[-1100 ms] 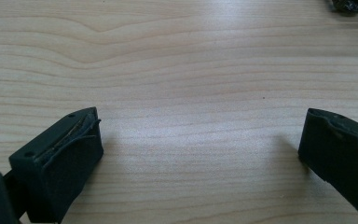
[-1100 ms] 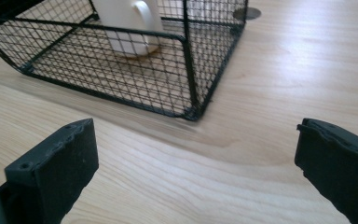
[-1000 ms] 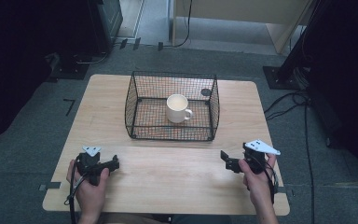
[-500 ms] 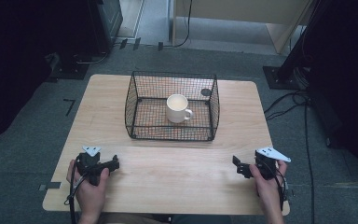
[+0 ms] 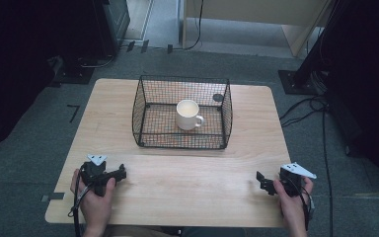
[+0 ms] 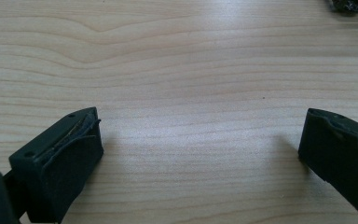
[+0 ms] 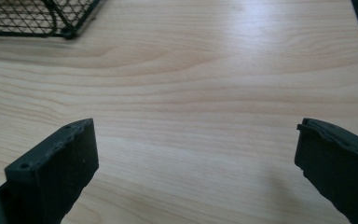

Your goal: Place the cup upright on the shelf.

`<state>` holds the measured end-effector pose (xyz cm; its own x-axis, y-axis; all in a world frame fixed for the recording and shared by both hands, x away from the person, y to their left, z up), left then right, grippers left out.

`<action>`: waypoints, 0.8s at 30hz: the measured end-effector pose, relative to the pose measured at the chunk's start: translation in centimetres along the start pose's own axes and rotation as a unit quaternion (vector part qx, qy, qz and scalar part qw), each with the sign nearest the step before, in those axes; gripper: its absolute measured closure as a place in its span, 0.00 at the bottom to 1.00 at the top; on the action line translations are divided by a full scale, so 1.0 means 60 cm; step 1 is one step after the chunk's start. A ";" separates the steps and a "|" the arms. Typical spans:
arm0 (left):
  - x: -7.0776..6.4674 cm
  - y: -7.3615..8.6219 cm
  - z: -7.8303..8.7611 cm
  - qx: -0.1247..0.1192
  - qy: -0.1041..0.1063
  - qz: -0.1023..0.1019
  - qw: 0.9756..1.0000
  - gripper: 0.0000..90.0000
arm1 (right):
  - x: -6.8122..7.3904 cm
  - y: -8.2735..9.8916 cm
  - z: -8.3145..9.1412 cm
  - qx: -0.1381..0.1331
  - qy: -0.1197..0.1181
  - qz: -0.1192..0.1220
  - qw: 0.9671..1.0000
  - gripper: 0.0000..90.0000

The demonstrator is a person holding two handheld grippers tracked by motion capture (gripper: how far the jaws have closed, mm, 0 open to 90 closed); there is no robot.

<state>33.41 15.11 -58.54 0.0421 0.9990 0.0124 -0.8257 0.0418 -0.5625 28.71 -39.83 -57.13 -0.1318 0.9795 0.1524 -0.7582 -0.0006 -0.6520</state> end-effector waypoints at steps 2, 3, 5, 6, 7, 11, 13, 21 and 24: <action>0.000 0.000 0.000 0.000 0.000 0.000 1.000 0.00 | -0.008 0.006 0.000 0.004 0.005 -0.003 1.000 0.00; 0.000 0.000 0.000 0.000 0.000 0.001 1.000 0.00 | -0.012 0.009 -0.001 0.006 0.006 -0.006 1.000 0.00; 0.000 0.000 0.000 0.000 0.000 0.000 1.000 0.00 | -0.018 0.016 -0.002 0.012 0.011 -0.008 1.000 0.00; 0.000 0.000 0.000 0.000 0.000 0.001 1.000 0.00 | -0.021 0.018 -0.002 0.014 0.013 -0.007 1.000 0.00; 0.000 0.000 0.000 0.000 0.000 0.000 1.000 0.00 | -0.023 0.021 -0.003 0.017 0.015 -0.009 1.000 0.00; 0.000 0.000 0.000 0.000 0.000 0.001 1.000 0.00 | -0.030 0.028 -0.004 0.024 0.023 -0.008 0.999 0.00; 0.000 0.000 0.000 0.000 0.000 0.000 1.000 0.00 | -0.031 0.029 -0.003 0.026 0.026 -0.006 0.999 0.00; 0.000 0.000 0.000 0.000 0.000 0.001 1.000 0.00 | -0.025 0.036 -0.007 0.043 0.050 0.040 0.997 0.00; 0.000 0.000 0.000 0.000 0.000 0.000 1.000 0.00 | -0.025 0.036 -0.007 0.044 0.050 0.040 0.997 0.00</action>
<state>33.40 15.09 -58.55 0.0415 0.9991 0.0115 -0.8254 0.0408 -0.5630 27.55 -41.21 -59.09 -0.1337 0.9907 0.0252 -0.8010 -0.0931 -0.5914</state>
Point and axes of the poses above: each handheld gripper's, and its own axes: z roughly backward along the jaws, y roughly out of its underside, x roughly to its left, the point moved 9 cm from there along -z, roughly forward along the jaws, and after that the axes turned 9 degrees about x, right-handed, at the moved point
